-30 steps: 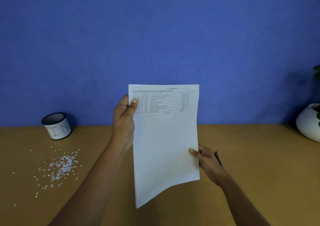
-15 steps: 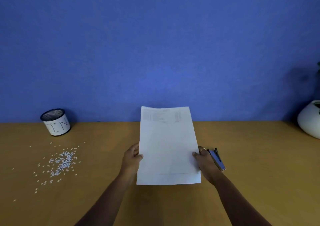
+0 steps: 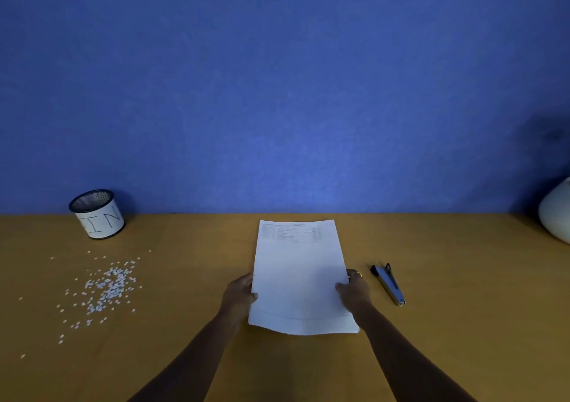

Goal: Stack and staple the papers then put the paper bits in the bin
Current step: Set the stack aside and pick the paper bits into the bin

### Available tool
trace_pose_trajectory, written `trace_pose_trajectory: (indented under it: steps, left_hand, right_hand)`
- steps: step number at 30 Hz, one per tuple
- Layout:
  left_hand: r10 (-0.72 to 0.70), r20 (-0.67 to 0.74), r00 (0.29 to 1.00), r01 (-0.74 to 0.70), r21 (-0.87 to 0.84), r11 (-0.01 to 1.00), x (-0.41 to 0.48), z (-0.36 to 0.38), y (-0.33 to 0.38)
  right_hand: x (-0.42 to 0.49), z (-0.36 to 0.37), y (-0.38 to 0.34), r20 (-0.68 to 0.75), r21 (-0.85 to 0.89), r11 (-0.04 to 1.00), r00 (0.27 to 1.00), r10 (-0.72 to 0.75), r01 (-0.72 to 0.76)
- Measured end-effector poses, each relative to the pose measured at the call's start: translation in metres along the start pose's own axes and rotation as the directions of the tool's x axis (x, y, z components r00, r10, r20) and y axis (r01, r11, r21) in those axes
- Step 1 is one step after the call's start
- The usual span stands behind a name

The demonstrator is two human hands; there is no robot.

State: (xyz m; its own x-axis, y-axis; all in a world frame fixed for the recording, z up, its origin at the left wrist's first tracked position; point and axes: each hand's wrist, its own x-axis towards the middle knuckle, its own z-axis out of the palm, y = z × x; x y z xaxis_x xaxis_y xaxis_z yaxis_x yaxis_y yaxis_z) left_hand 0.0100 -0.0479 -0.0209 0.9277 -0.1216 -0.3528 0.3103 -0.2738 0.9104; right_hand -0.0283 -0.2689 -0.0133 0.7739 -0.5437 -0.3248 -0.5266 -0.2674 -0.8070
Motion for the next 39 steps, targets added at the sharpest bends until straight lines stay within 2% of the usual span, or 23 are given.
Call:
trace_pose_trajectory:
  steps: [5,12,23,26,31,39]
  left_hand:
    - [-0.016,-0.038,0.999,0.019,0.087,0.996,0.0,0.004,-0.007]
    - [0.033,-0.121,0.992,0.006,0.311,0.95,0.003,0.019,-0.01]
    - [0.118,-0.084,0.989,-0.036,0.649,0.76,-0.002,0.031,-0.013]
    - [0.129,-0.055,0.99,-0.058,0.678,0.733,-0.002,0.031,-0.012]
    - [0.169,-0.048,0.984,-0.096,0.662,0.743,-0.002,0.024,-0.015]
    - [0.268,-0.088,0.959,-0.13,0.706,0.697,-0.014,-0.019,-0.024]
  right_hand:
    - [-0.001,0.004,0.002,0.003,-0.088,0.994,0.997,-0.071,0.071]
    - [0.0,0.014,0.008,0.01,-0.294,0.942,0.986,-0.166,0.161]
    - [0.003,0.022,0.02,0.069,-0.483,0.846,0.973,-0.221,0.226]
    - [0.004,0.022,0.022,0.058,-0.5,0.834,0.97,-0.237,0.234]
    - [-0.002,0.024,0.023,0.062,-0.541,0.799,0.96,-0.275,0.264]
    - [-0.017,0.048,0.005,0.178,-0.562,0.727,0.916,-0.36,0.395]
